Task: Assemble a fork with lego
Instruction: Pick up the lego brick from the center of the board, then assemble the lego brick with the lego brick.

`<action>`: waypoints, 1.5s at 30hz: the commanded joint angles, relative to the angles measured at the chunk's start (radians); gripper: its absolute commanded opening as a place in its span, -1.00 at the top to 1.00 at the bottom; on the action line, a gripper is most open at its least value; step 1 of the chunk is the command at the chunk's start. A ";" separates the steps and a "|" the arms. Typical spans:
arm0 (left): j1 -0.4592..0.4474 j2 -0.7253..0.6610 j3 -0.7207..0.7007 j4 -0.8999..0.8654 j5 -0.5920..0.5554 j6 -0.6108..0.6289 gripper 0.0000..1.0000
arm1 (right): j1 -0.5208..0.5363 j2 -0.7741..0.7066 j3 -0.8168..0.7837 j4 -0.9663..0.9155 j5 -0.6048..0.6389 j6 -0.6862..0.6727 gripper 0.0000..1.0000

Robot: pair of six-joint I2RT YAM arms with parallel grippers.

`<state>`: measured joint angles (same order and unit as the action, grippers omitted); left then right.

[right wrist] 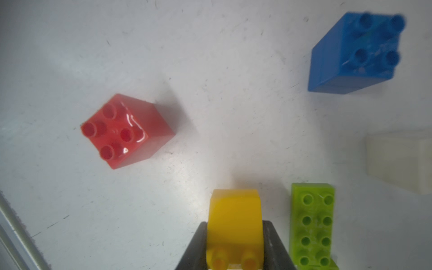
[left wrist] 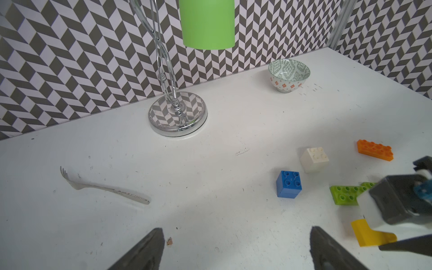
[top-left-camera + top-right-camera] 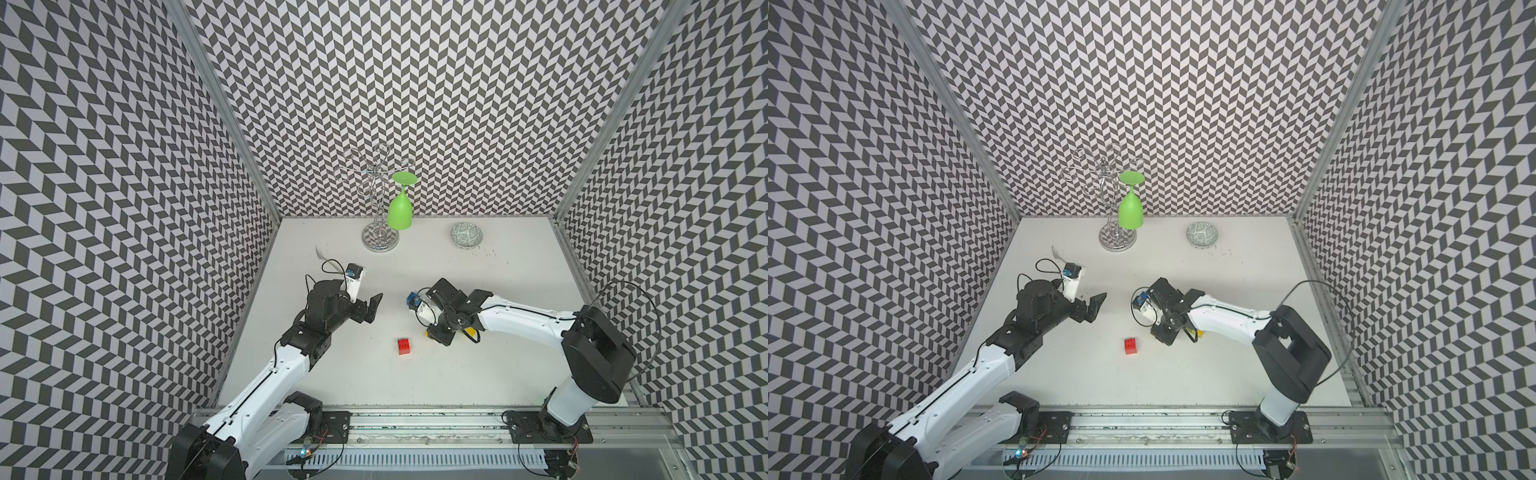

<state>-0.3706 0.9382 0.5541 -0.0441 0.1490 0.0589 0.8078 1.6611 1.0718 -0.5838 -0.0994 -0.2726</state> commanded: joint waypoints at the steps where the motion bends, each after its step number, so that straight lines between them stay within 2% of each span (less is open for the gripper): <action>1: 0.004 -0.018 0.007 0.041 0.077 0.014 -0.97 | -0.016 -0.026 0.045 -0.022 0.047 -0.026 1.00; 11: -0.027 -0.001 -0.004 0.044 0.190 0.037 -0.97 | -0.058 -0.008 0.052 -0.039 0.112 -0.073 1.00; 24: -0.037 0.013 -0.004 0.038 0.206 0.045 -0.97 | -0.079 0.072 0.070 -0.057 0.136 -0.122 1.00; 31: -0.037 0.013 -0.005 0.040 0.203 0.046 -0.97 | -0.097 0.067 0.060 -0.038 0.139 -0.137 1.00; 45: -0.037 0.012 -0.004 0.038 0.198 0.050 -0.97 | -0.111 0.094 0.088 -0.034 0.095 -0.139 1.00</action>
<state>-0.4053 0.9493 0.5537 -0.0227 0.3359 0.0963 0.7033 1.7462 1.1419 -0.6392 0.0174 -0.4042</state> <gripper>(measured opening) 0.986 0.317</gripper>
